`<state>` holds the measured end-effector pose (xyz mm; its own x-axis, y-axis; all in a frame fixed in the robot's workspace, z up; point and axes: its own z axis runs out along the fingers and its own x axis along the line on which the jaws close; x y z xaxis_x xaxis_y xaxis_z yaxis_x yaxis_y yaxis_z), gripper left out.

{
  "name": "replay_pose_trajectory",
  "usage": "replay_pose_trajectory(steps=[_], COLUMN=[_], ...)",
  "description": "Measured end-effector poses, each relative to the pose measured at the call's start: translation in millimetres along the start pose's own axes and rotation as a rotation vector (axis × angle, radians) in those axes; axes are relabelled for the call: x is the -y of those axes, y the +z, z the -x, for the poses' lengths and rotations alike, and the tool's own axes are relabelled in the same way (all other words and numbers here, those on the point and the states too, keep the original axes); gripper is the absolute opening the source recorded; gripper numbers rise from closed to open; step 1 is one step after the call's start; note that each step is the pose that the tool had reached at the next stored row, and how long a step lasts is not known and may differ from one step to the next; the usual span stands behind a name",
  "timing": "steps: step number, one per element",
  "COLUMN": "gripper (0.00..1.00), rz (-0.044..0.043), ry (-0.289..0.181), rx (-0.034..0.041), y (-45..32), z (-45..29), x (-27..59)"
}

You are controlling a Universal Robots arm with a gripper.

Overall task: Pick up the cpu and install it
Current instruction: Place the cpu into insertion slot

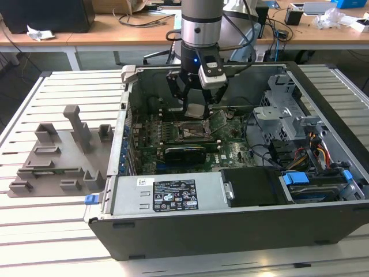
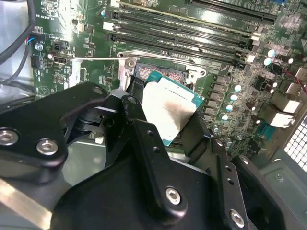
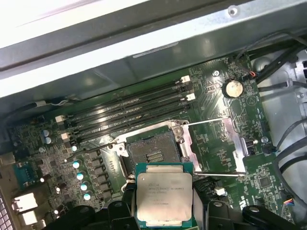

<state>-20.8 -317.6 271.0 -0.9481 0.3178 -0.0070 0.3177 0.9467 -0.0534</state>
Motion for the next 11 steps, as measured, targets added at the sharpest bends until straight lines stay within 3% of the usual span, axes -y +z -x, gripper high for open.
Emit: replay_pose_trajectory(steps=[11], gripper=[0.55], rz=[-0.0103], ry=[0.084], rx=[-0.0011], y=[0.6], z=[0.0], x=[0.0])
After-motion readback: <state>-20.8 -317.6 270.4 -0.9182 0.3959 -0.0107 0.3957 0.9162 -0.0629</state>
